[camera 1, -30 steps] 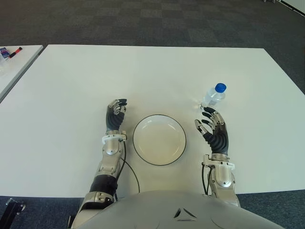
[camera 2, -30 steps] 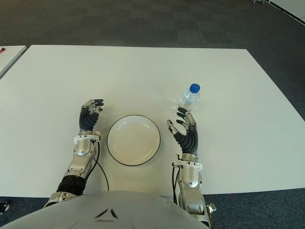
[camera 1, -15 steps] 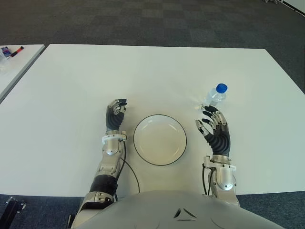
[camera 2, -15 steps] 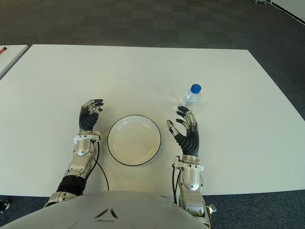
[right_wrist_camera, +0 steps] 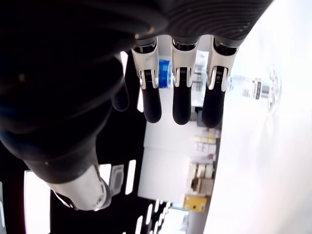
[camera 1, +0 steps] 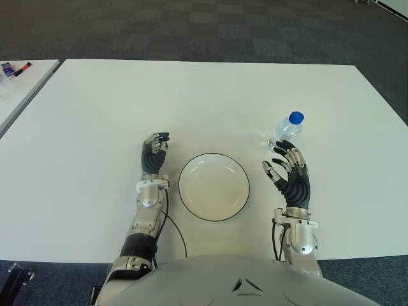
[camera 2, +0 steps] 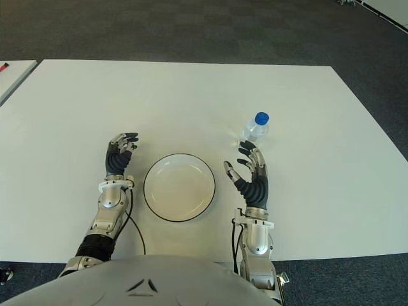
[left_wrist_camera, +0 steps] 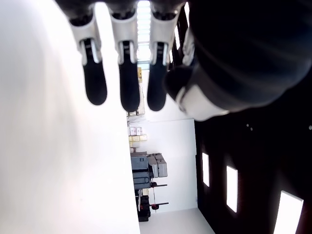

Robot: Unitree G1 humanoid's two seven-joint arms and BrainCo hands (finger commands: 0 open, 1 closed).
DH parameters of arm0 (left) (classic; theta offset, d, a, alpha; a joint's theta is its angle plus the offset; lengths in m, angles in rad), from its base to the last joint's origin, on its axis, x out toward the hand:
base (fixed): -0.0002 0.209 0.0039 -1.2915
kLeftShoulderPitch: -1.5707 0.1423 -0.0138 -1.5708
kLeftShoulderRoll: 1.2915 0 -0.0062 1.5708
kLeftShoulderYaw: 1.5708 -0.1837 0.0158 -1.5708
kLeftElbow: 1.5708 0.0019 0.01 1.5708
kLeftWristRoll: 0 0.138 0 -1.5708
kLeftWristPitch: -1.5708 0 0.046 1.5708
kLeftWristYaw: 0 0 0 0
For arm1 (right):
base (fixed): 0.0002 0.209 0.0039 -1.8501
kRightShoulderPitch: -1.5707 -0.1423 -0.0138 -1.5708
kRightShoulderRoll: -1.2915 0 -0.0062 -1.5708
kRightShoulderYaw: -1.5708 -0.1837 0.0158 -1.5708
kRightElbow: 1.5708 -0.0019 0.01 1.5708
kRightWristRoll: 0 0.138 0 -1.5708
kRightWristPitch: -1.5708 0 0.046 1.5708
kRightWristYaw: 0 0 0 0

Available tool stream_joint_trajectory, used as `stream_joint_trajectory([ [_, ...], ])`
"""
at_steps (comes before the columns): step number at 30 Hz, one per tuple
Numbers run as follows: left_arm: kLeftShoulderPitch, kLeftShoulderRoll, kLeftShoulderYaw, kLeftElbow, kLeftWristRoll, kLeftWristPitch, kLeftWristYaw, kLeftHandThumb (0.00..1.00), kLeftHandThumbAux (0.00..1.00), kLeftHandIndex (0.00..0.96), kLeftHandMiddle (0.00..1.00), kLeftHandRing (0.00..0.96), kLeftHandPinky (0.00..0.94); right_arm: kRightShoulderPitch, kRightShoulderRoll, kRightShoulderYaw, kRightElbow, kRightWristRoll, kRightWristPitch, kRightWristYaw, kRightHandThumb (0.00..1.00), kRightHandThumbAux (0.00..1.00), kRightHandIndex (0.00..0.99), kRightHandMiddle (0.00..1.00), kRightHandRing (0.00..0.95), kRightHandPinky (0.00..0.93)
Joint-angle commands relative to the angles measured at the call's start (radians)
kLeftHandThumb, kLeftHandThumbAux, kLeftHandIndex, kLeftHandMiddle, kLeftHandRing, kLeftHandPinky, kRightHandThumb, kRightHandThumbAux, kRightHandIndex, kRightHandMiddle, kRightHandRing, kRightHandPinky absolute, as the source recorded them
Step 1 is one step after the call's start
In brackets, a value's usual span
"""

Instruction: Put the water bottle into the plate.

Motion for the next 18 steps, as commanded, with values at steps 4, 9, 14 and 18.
stream_joint_trajectory([
  [4,-0.003,0.005,0.003,0.020,-0.003,-0.009,-0.012,0.717,0.708,0.413,0.336,0.348,0.388,-0.043,0.021,-0.044,0.076,-0.056,0.008,-0.093,0.683,0.800,0.148,0.234,0.229,0.285],
  [9,-0.004,0.007,0.004,0.022,0.001,-0.010,-0.008,0.717,0.708,0.413,0.338,0.351,0.391,-0.066,0.023,-0.074,0.119,-0.065,0.007,-0.139,0.663,0.792,0.146,0.237,0.229,0.275],
  [14,-0.007,0.008,0.006,0.025,0.002,-0.007,-0.004,0.717,0.708,0.413,0.338,0.352,0.391,-0.078,0.027,-0.084,0.145,-0.095,-0.001,-0.182,0.636,0.774,0.150,0.232,0.228,0.270],
  [18,-0.007,0.010,0.007,0.027,0.002,-0.009,-0.005,0.717,0.708,0.413,0.335,0.349,0.389,-0.087,0.033,-0.089,0.158,-0.114,0.012,-0.213,0.616,0.759,0.143,0.217,0.218,0.249],
])
